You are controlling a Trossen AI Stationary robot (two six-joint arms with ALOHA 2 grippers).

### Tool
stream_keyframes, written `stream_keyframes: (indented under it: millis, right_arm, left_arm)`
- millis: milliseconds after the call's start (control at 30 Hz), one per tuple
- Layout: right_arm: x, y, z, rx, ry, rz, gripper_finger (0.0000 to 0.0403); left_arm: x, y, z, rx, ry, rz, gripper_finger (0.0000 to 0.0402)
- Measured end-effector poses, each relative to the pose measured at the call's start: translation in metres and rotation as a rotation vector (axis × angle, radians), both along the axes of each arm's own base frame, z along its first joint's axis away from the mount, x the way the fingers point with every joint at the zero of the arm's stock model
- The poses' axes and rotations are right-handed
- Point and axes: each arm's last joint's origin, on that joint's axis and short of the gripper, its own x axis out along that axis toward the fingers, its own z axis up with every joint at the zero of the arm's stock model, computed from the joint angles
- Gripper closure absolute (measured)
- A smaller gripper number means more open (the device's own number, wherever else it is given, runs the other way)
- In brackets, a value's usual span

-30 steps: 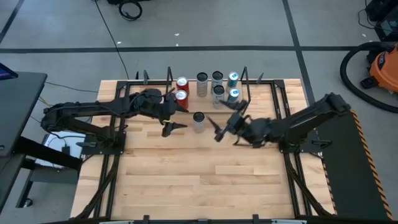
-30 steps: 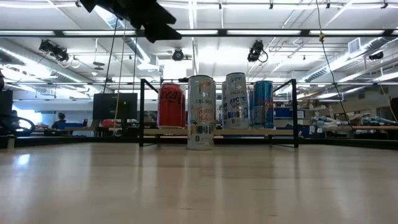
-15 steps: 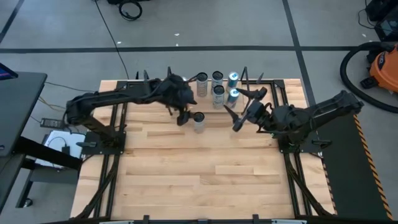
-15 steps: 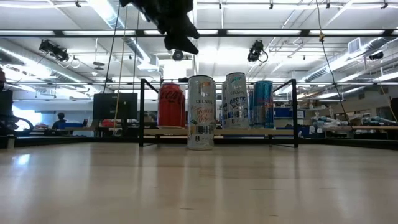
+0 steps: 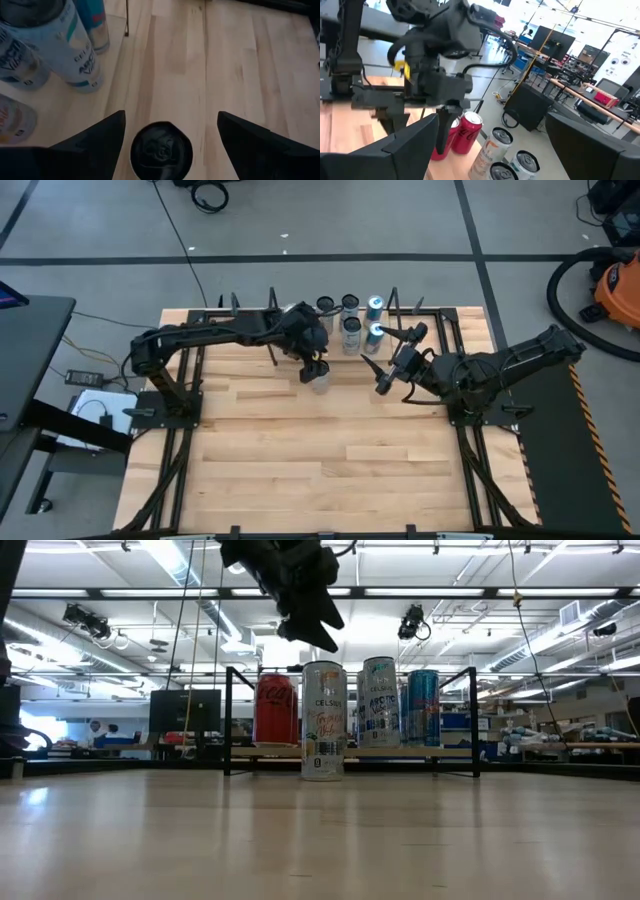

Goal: Place canned beverage on shelf
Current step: Put the black soda can on the shelf aligned with the other red soda can

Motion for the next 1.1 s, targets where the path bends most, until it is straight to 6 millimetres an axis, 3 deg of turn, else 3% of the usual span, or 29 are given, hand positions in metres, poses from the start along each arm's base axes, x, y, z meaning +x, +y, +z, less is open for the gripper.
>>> stream_keyframes:
  millis: [367,600,933,1100]
  right_arm:
    - [0.0,0.0,-0.001,0.003,0.004,0.008,0.0027]
    - [0.0,0.0,-0.002,0.0,0.014,0.01,0.0027]
    - [0.0,0.001,-0.003,-0.002,0.034,0.032,0.0027]
    - [0.0,0.001,-0.004,-0.003,0.036,0.032,0.0027]
  left_arm:
    - [0.001,0.004,-0.01,0.008,0.06,0.027,0.0086]
    - [0.009,0.003,-0.033,-0.063,0.138,-0.012,0.0086]
    - [0.009,0.003,-0.036,-0.05,0.156,0.0,0.0086]
    - [0.014,0.004,-0.052,-0.068,0.213,0.002,0.0086]
